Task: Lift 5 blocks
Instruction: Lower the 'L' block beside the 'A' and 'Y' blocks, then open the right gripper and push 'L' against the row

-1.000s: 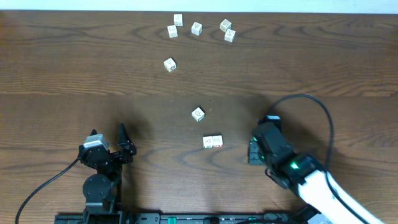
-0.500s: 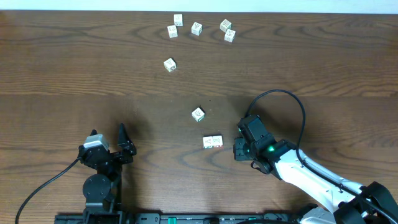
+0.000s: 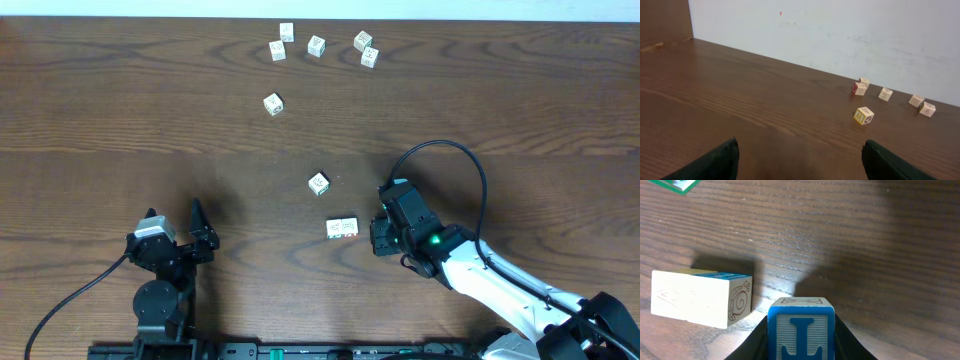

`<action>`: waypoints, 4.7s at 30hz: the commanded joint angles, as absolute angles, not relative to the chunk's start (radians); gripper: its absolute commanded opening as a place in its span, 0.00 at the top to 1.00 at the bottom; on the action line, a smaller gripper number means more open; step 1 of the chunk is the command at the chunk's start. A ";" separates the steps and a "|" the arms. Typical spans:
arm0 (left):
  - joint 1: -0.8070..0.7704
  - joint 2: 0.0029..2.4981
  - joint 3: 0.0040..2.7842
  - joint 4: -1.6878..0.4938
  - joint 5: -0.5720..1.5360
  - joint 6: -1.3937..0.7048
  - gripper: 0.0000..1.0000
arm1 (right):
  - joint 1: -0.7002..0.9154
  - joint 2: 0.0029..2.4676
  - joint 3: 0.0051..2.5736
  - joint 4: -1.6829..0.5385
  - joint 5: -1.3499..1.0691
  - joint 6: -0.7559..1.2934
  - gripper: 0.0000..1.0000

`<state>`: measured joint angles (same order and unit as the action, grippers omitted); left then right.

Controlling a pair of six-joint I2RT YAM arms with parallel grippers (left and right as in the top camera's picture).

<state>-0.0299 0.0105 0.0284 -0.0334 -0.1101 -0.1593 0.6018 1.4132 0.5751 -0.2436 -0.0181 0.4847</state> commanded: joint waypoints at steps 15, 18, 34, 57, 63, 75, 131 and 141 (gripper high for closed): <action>-0.032 0.005 0.004 -0.063 -0.119 -0.154 0.21 | 0.616 1.520 0.608 -0.183 -0.005 0.462 0.77; -0.032 0.005 0.004 -0.064 -0.119 -0.154 0.21 | 0.616 1.520 0.614 -0.185 -0.006 0.462 0.71; -0.032 0.005 0.004 -0.063 -0.119 -0.154 0.21 | 0.617 1.482 0.633 -0.237 -0.016 0.442 0.23; -0.032 0.005 0.004 -0.063 -0.119 -0.154 0.21 | 0.519 1.420 0.741 -0.455 0.153 0.370 0.99; -0.032 0.005 0.004 -0.063 -0.119 -0.154 0.21 | 0.519 1.531 0.741 -0.410 0.114 0.366 0.99; -0.032 0.005 0.004 -0.063 -0.119 -0.154 0.21 | 0.557 1.556 0.741 -0.384 0.047 0.365 0.99; -0.032 0.005 0.004 -0.063 -0.119 -0.154 0.21 | 0.625 1.556 0.741 -0.326 -0.035 0.512 0.99; -0.032 0.005 0.004 -0.063 -0.119 -0.154 0.21 | 0.649 1.556 0.741 -0.370 0.106 0.513 0.99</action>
